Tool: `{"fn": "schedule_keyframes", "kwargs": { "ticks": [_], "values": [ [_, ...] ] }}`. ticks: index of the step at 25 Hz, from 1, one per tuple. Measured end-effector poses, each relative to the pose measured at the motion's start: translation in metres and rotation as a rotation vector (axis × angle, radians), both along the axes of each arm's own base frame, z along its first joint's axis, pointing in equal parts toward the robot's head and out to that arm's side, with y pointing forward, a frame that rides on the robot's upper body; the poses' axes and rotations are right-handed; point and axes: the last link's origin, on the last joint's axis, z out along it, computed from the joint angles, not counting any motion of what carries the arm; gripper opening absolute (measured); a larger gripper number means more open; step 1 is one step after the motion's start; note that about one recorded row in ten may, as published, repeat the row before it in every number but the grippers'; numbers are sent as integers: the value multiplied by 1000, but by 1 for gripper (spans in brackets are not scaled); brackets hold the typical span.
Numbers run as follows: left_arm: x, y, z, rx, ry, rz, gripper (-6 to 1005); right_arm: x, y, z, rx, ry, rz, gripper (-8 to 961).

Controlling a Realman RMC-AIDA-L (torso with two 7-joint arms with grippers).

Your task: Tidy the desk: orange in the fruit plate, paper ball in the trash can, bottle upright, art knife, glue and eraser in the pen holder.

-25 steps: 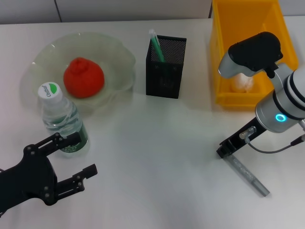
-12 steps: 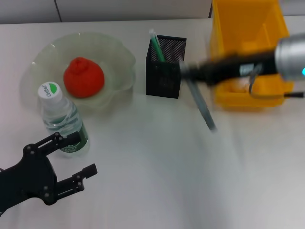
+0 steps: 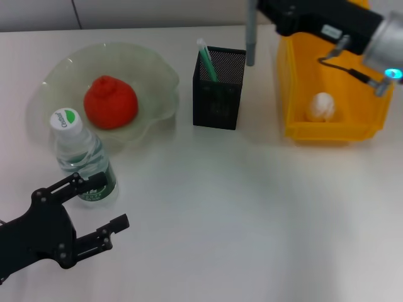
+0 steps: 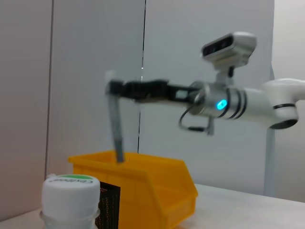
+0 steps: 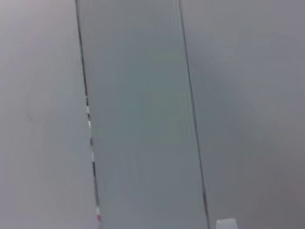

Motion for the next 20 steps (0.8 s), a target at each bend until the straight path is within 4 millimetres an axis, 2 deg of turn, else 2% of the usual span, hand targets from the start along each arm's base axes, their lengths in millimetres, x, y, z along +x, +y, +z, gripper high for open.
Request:
{"fn": "schedule_keyframes", "kwargs": {
  "ticks": [2,3,8,15,20],
  "values": [
    [0,0,0,1,0,1,765,2,9,-14,-1,-30,-12,144],
    [0,0,0,1,0,0,765,0,18,-28,-17,-58,-20,143],
    [0,1,0,2,1,-1,765,-4,30,-47,-46,-109,-47,145],
    [1,1,-1,2,2,-3,765,5,33,-53,-39,-152,-97,155],
    [2,2,-1,-5,4,-11,765,13,23,-56,-62,-150,-93,163]
  ]
}}
